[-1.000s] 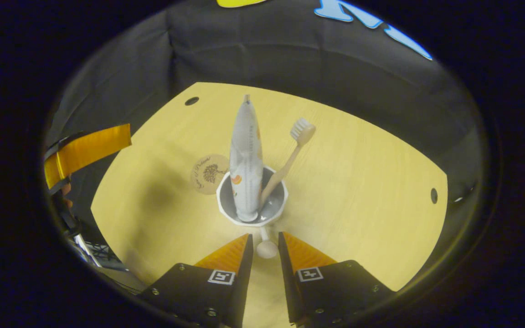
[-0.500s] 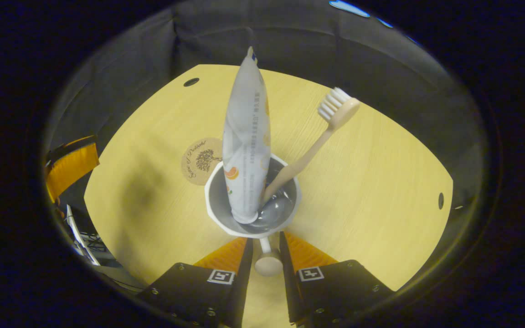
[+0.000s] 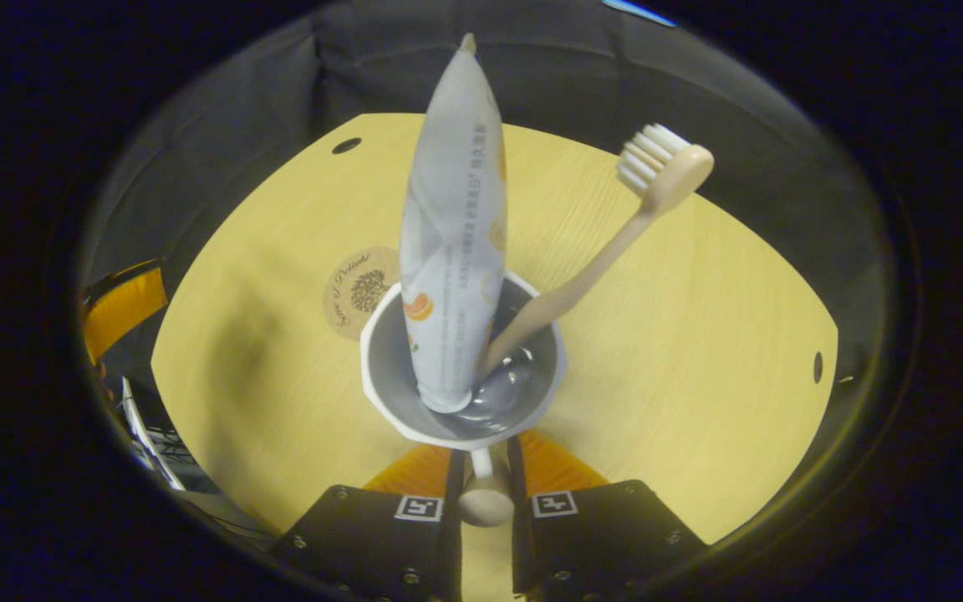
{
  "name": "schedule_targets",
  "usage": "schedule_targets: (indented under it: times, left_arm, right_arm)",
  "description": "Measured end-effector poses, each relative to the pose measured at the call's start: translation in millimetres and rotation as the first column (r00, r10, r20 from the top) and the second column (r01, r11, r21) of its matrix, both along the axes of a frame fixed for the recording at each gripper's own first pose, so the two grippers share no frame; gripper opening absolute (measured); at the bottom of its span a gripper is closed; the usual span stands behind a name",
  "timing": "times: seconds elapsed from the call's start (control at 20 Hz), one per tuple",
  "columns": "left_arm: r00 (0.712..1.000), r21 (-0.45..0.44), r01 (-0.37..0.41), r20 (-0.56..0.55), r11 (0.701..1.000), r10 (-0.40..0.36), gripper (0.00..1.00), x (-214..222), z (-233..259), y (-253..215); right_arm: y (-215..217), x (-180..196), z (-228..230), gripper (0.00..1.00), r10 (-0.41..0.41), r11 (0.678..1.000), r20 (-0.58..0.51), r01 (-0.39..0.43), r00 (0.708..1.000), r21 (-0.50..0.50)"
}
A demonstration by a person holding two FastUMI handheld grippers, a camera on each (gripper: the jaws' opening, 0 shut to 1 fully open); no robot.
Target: Put the toothbrush and toothpaste on the desktop into the cup, then pick up the cup and place it on the coaster on the desktop.
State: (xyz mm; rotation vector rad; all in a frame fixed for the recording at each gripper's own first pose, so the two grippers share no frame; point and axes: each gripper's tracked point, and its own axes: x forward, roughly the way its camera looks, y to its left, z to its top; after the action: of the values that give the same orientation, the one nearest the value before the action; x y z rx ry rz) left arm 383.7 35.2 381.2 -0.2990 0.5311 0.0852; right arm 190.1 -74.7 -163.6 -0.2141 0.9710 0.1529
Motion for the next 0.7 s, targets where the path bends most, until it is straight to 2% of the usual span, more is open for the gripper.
schedule_targets:
  times: [0.05, 0.1, 0.7]
  left_arm:
    - [1.000, -0.002, -0.002, -0.001, 1.000, 0.002, 0.94, 0, -1, 0]
    - [1.000, -0.003, -0.003, -0.002, 1.000, 0.003, 0.95, 2, -1, -1]
    - [1.000, -0.003, -0.016, -0.008, 1.000, 0.016, 0.94, -10, -9, 9]
  right_arm:
    - [1, -1, 0, 0.28, -0.002, 1.000, 0.007, 0.001, 1.000, 0.004]
    - [3, -1, 0, 0.23, -0.007, 1.000, 0.009, 0.007, 1.000, 0.015]
    - [25, 6, 8, 0.23, -0.027, 0.998, 0.051, 0.025, 0.998, 0.055]
